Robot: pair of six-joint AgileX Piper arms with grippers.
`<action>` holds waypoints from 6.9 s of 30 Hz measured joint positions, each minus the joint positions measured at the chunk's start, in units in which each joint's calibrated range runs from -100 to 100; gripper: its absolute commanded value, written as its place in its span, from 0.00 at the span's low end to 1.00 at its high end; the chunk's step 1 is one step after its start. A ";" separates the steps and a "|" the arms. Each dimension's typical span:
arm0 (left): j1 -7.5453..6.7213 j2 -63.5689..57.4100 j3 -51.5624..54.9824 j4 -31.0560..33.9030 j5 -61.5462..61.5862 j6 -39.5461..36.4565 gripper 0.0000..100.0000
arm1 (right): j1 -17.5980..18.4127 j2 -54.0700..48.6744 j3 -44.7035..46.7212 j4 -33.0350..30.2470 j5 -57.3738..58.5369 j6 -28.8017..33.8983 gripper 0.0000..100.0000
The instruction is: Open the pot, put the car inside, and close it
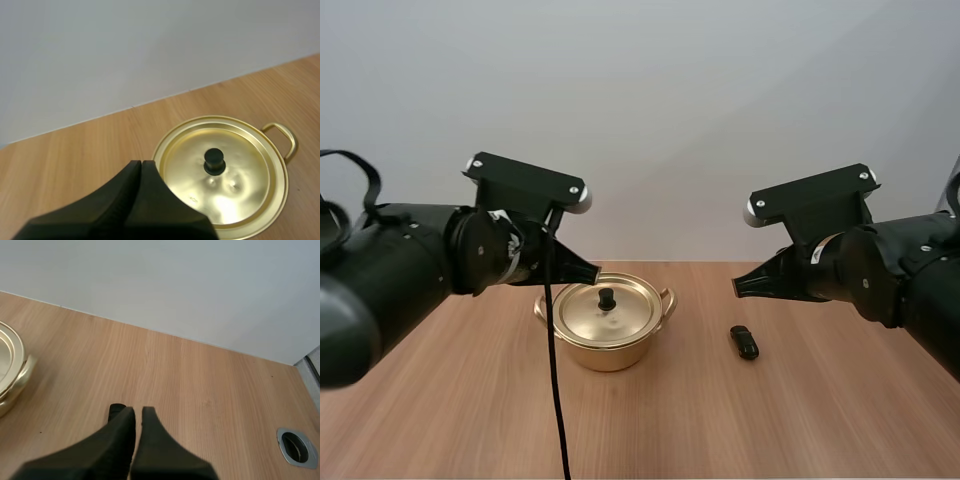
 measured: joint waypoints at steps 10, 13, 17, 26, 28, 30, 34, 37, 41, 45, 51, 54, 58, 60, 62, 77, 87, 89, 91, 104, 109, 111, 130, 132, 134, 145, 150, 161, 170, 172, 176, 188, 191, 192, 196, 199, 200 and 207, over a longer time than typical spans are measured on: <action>-1.68 18.84 -9.40 -6.90 6.15 14.91 0.91 | 0.00 13.93 0.00 -0.62 -10.32 -1.57 0.85; -1.68 23.87 -12.54 -6.90 7.71 18.28 0.90 | 0.00 17.88 0.00 -0.96 -12.74 -1.57 0.87; -1.68 28.95 -15.17 -7.17 7.91 19.33 0.90 | 0.00 23.03 0.00 -1.20 -14.59 -1.57 0.88; -1.68 35.14 -18.54 -13.19 15.39 22.31 0.90 | 0.00 32.90 -4.61 -1.32 -15.31 -1.57 0.88; -1.68 35.14 -18.59 -16.38 16.72 24.77 0.90 | 0.00 34.40 -5.12 -1.32 -15.31 -1.57 0.88; -1.68 35.27 -18.59 -19.08 16.88 26.49 0.90 | 0.00 35.90 -5.39 -1.32 -15.31 -1.57 0.88; -1.68 35.68 -18.59 -20.44 16.70 27.13 0.90 | 0.00 38.78 -5.49 -1.32 -15.61 -1.82 0.88; -1.68 37.11 -18.59 -20.16 16.68 27.13 0.90 | 0.00 41.08 -5.49 -1.32 -16.18 -1.82 0.88; -1.68 38.82 -18.59 -20.16 16.03 27.13 0.90 | 0.00 43.27 -5.94 -1.32 -17.36 -1.82 0.88; -1.68 39.83 -19.83 -20.16 15.69 27.13 0.90 | 0.00 44.54 -7.38 -1.32 -17.30 -1.82 0.88; -1.68 41.59 -21.58 -20.16 18.76 27.13 0.90 | 0.00 46.83 -8.74 -1.19 -16.57 -1.82 0.88; -1.68 42.09 -21.88 -20.16 18.77 27.13 0.90 | 0.00 47.98 -8.74 -1.19 -16.57 -1.82 0.88; -1.68 42.32 -21.88 -19.63 19.18 27.13 0.90 | 0.00 49.93 -8.74 -0.94 -16.57 -1.82 0.88; -1.68 42.32 -21.88 -19.63 19.18 26.99 0.90 | 0.00 50.36 -8.74 -0.94 -16.57 -1.82 0.88; -1.68 42.32 -21.88 -19.63 19.31 26.99 0.90 | 0.00 51.23 -8.74 -0.94 -15.86 -1.82 0.88; -1.68 42.32 -21.88 -19.63 19.14 26.99 0.81 | 0.00 55.19 -8.74 -0.81 -14.56 -1.97 0.61; -1.68 42.32 -21.88 -19.63 20.57 26.99 0.05 | 0.00 55.31 -8.74 0.50 -14.21 -1.97 0.00; -1.68 42.32 -21.88 -19.63 20.57 26.99 0.00 | 0.00 55.16 -8.74 0.98 -14.21 -1.97 0.00; -1.68 42.32 -21.88 -19.18 20.57 26.99 0.00 | 0.00 54.89 -8.74 0.98 -14.21 -1.97 0.00; -0.97 39.99 -24.38 -18.33 23.80 26.23 0.00 | 0.00 43.42 -8.59 0.84 -13.03 -1.97 0.00; 0.98 35.26 -28.68 -18.33 26.44 26.23 0.00 | 0.00 36.88 -11.99 0.98 -10.10 -3.32 0.00; 1.86 32.86 -30.72 -18.33 27.45 26.23 0.00 | 0.27 33.56 -15.96 2.97 -6.30 -5.35 0.00; 3.73 19.49 -45.51 -24.38 31.68 24.77 0.00 | 13.48 40.20 -23.99 23.98 1.10 -22.31 0.00; 3.73 19.49 -46.48 -25.66 33.12 24.77 0.00 | 14.45 42.78 -23.99 24.92 0.92 -23.22 0.00; 3.73 19.49 -47.14 -27.17 33.08 24.77 0.00 | 15.07 45.35 -23.99 26.85 0.92 -25.07 0.00; 3.73 19.49 -47.33 -28.01 34.62 24.30 0.00 | 15.25 52.15 -23.99 30.03 1.30 -27.57 0.91; 3.73 19.49 -47.33 -28.01 34.62 23.69 0.00 | 15.25 52.15 -23.99 30.03 1.30 -27.57 0.66; 3.73 19.49 -47.33 -28.01 37.82 22.86 0.00 | 7.39 47.10 -23.99 29.88 1.68 -27.45 0.00; 3.73 21.19 -45.84 -26.21 43.96 22.86 0.00 | -2.51 39.16 -23.99 30.55 -1.85 -27.70 0.00; 3.73 21.19 -44.69 -25.65 43.96 23.08 0.00 | -3.63 37.54 -23.99 32.28 -3.13 -27.70 0.00; 3.73 22.28 -41.67 -24.82 44.14 24.55 0.00 | -3.82 34.36 -24.62 35.44 -3.31 -27.70 0.00; 3.57 28.56 -27.68 -26.42 33.78 28.89 0.00 | -3.82 32.74 -24.62 36.56 0.91 -27.59 0.00; 3.57 30.48 -25.34 -28.08 32.39 30.54 0.00 | -3.82 32.74 -24.62 36.56 0.91 -27.59 0.00; 3.57 31.33 -24.96 -28.34 32.61 30.79 0.00 | -3.82 32.74 -24.62 36.56 0.91 -27.59 0.00; 2.14 34.84 -24.81 -28.53 31.83 30.99 0.00 | -3.82 32.74 -24.62 36.56 0.91 -27.59 0.00; 0.87 37.03 -24.81 -28.23 29.52 30.70 0.00 | -3.82 32.74 -24.62 36.45 1.09 -27.94 0.00; 0.46 37.63 -24.81 -28.00 29.52 30.62 0.00 | -3.82 32.74 -24.62 36.45 1.09 -27.94 0.00; 0.02 40.40 -24.81 -21.30 26.33 26.73 0.00 | -3.82 32.74 -24.62 36.08 1.09 -28.67 0.00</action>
